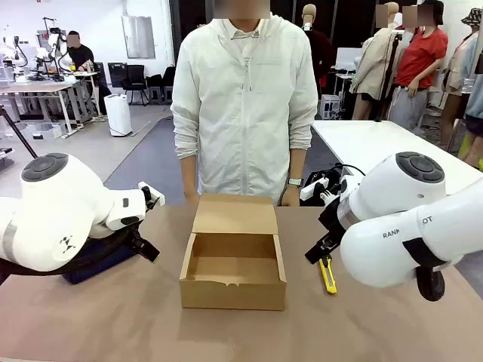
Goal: Pack the items into the box.
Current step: Pick up the item specified by the human and place it in the Mailer Box.
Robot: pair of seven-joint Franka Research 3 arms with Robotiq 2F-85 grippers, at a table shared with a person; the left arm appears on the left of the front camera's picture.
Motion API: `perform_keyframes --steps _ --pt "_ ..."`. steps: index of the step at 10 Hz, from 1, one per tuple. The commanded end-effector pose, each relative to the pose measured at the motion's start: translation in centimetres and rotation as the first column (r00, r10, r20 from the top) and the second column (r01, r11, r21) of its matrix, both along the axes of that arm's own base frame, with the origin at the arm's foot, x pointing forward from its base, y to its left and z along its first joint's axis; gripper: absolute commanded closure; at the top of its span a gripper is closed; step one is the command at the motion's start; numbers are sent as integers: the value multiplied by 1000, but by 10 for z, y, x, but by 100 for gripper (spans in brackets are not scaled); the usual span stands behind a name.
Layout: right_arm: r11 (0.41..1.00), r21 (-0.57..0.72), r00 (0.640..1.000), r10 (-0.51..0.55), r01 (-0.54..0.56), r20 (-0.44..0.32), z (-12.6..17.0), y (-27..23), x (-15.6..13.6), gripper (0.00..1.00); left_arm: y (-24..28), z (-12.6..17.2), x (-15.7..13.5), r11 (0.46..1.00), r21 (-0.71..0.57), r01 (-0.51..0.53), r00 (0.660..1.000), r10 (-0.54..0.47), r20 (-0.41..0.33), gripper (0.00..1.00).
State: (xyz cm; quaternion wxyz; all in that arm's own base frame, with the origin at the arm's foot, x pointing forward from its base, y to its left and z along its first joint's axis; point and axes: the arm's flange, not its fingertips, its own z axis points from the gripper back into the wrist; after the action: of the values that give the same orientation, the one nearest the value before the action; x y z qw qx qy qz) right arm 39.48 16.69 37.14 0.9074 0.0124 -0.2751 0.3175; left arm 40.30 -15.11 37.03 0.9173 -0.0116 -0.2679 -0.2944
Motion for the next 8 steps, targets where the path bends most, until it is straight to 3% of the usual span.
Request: perform_keyframes --steps 1,8 --pt "1000 0 1000 0 0 0 0 0 0 0 0 0 0 1000 0 0 1000 0 1 0" --pt "1000 0 1000 0 0 0 0 0 0 0 0 0 0 1000 0 0 1000 0 1 0"
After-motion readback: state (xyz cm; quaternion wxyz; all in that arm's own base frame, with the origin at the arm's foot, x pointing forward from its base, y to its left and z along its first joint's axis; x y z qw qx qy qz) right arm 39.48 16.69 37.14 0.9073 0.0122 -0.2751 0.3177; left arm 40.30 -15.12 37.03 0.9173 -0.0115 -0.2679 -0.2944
